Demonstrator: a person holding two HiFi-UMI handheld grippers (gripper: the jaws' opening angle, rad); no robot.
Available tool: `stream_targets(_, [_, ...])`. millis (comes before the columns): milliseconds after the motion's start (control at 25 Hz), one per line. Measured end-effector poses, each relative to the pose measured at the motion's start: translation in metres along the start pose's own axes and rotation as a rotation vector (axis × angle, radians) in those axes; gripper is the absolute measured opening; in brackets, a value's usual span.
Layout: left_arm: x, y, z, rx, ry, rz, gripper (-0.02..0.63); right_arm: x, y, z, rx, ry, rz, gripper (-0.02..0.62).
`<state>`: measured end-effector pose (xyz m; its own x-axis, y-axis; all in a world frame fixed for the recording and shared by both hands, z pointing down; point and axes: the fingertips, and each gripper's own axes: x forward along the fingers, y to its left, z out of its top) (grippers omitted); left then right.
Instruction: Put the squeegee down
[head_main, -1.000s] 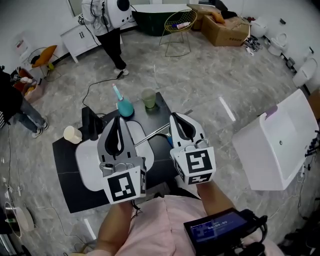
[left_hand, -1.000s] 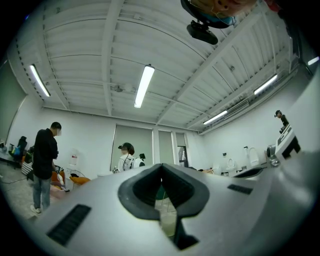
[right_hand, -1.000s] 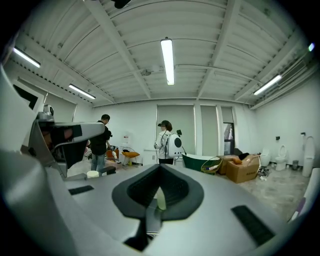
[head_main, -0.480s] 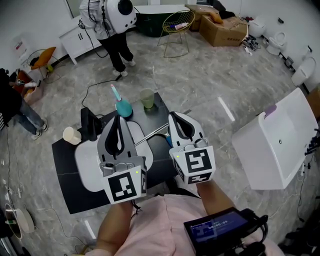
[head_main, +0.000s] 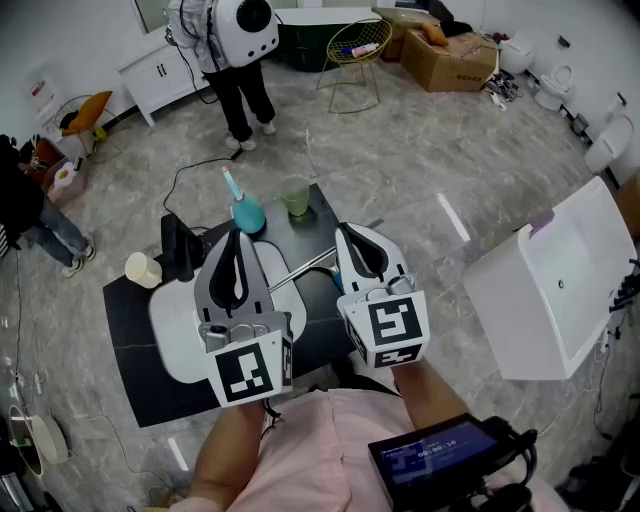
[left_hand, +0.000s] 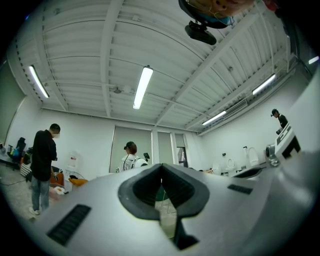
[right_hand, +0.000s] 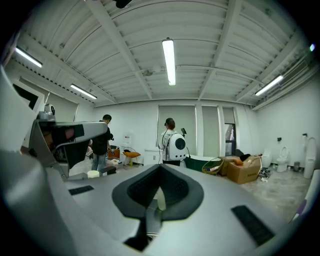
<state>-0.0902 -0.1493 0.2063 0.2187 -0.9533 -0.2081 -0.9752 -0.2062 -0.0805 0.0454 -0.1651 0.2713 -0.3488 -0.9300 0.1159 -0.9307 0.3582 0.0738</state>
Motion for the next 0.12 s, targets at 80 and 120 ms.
stream_targets(80, [0.0000, 0.0003, -0.0003, -0.003, 0.005, 0.006, 0.009, 0.0000, -0.0001, -0.0012, 0.001, 0.004, 0.001, -0.002])
stream_targets(120, [0.0001, 0.0007, -0.0004, -0.006, 0.008, 0.011, 0.009, 0.0001, -0.0003, -0.0018, 0.001, 0.006, 0.001, -0.002])
